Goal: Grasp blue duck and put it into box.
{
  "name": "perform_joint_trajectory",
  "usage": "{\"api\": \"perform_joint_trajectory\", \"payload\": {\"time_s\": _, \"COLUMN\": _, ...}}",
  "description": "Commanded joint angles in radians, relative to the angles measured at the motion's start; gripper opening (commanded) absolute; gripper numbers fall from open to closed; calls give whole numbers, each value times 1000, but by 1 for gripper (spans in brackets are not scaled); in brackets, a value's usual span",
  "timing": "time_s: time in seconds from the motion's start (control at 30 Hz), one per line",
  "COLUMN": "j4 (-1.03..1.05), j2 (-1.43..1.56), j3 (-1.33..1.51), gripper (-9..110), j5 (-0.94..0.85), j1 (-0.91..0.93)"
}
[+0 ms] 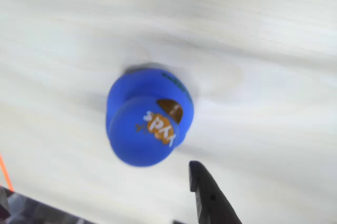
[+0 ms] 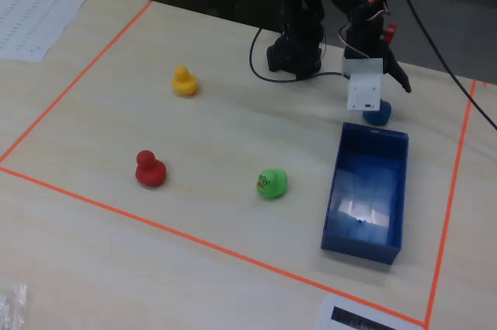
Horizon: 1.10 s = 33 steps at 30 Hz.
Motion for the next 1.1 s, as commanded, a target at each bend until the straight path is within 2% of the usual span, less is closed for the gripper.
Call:
{"api": "perform_joint_trajectory", "payload": {"time_s": 0.0, "j4": -46, "j2": 20, "j3": 11, "gripper": 44, "j5": -20, "j1": 49}}
{"api": "perform_joint_trajectory", "payload": {"time_s": 0.7, "j4": -179, "j2": 11, "j3": 120, "gripper": 40, "j5": 29, "j1": 61}}
{"api": "perform_joint_trajectory", "payload": {"time_s": 0.83, "j4": -204, "j2": 17, "j3": 146, "gripper": 24, "j5": 54, "j1": 58}}
{"api": "perform_joint_trajectory", "payload": {"time_s": 0.93, "j4": -215, "j2": 21, "j3": 156, "gripper": 4, "j5": 74, "j1": 58}}
{"api": "perform_joint_trajectory", "payload": {"time_s": 1.07, "j4": -213, "j2": 37, "j3": 170, "gripper": 1, "j5": 66, "j1": 52}}
